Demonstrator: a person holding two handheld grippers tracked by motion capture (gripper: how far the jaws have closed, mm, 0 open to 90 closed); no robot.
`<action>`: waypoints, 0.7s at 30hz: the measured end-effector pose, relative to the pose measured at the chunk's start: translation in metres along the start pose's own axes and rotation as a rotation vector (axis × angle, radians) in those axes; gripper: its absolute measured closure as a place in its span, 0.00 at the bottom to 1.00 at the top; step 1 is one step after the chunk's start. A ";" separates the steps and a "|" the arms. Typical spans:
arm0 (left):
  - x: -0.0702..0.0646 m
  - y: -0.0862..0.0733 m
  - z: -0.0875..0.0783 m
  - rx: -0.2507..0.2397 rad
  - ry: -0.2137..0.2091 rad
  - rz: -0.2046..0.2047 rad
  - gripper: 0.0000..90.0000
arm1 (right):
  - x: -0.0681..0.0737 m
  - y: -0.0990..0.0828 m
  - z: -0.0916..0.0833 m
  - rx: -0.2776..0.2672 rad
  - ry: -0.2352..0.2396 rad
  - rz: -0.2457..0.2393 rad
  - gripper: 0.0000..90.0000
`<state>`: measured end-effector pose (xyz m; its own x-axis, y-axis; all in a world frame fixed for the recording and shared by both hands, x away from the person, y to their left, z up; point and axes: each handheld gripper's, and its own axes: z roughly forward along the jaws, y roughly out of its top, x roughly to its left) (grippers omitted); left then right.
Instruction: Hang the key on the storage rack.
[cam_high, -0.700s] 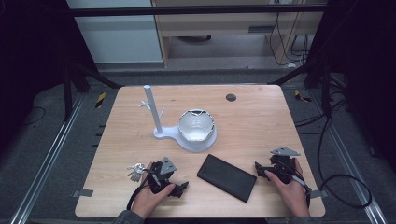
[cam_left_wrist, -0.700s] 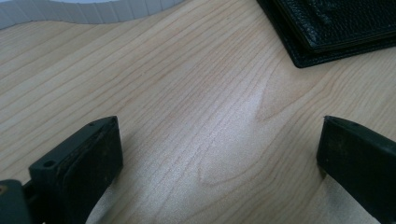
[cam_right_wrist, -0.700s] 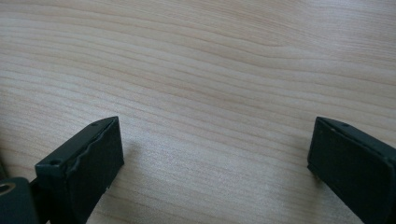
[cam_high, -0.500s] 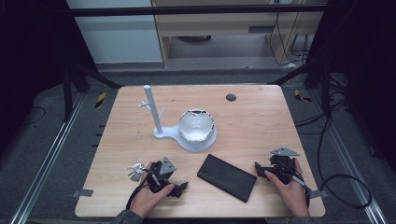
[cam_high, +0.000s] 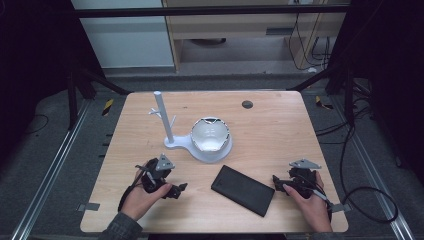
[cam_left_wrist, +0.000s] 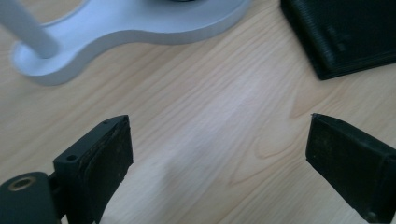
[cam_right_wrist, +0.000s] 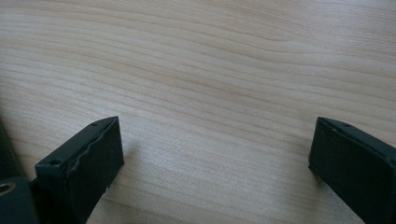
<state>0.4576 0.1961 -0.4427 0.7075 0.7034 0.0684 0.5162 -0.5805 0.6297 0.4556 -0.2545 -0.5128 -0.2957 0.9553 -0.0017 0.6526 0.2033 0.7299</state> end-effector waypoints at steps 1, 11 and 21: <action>0.008 0.001 -0.006 0.020 0.024 -0.008 0.08 | 0.000 -0.001 0.000 -0.001 -0.002 -0.002 0.04; 0.043 -0.023 -0.029 0.103 0.096 -0.068 0.07 | 0.001 -0.001 -0.002 0.001 0.002 0.001 0.04; 0.066 -0.047 -0.037 0.155 0.089 -0.131 0.21 | 0.003 -0.003 -0.003 0.001 0.008 0.002 0.04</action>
<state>0.4616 0.2850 -0.4389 0.5881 0.8061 0.0662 0.6736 -0.5335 0.5115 0.4512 -0.2531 -0.5126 -0.3000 0.9539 0.0049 0.6539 0.2019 0.7292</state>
